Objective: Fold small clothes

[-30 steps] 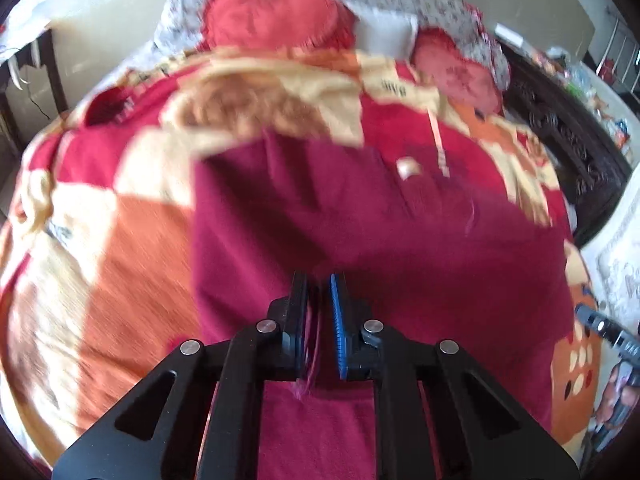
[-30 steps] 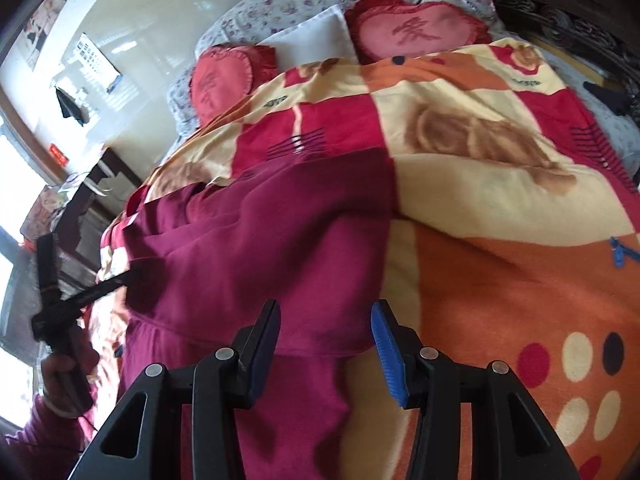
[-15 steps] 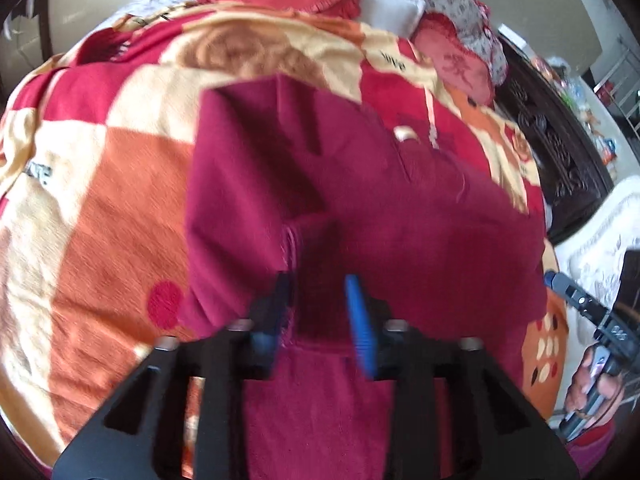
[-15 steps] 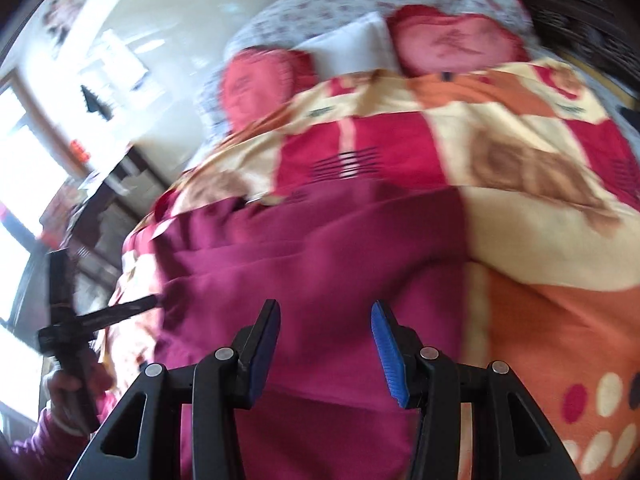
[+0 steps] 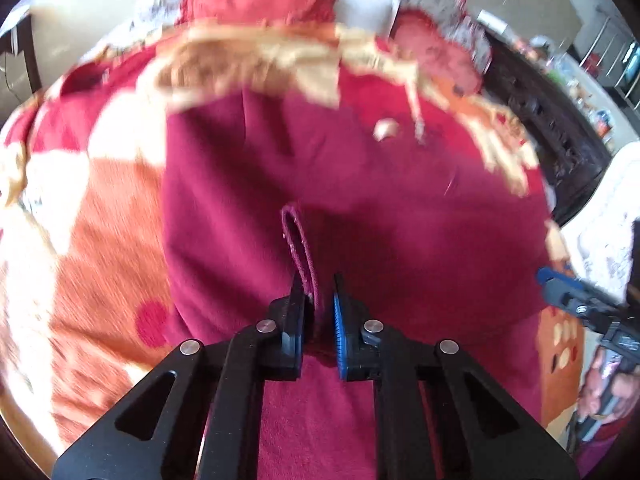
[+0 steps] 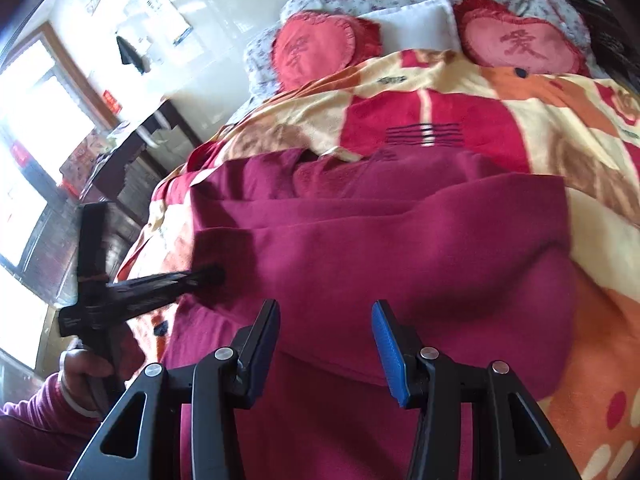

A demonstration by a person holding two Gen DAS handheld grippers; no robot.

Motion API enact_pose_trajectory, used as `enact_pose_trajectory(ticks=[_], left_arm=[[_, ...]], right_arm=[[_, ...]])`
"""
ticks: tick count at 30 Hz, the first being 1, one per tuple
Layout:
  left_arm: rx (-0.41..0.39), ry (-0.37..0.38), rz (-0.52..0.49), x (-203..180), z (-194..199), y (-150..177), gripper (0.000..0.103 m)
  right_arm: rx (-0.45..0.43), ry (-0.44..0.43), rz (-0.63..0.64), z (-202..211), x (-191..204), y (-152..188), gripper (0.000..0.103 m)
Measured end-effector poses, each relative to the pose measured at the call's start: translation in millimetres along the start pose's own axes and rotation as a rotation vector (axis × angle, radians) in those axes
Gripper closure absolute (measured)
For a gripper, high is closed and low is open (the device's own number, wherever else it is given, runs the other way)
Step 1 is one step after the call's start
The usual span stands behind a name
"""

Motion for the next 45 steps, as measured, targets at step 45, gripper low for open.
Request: enact_pose_trajectory(ticks=[45], left_arm=[[0.081, -0.227, -0.027, 17.4, -32.6, 22.2, 0.093]], right_arm=[[-0.075, 0.292, -0.106, 38.9, -93.3, 1.7, 0.058]])
Point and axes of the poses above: each gripper's, at about its wrist camera, not at the fingertips, and z roughly against the way its jaws point, x to its left, y to its underside, the point moved 8 cm from there along -z, roughly the way its jaws point, and after that the axes turned 4 degrees about y, right-handed, at the moved point
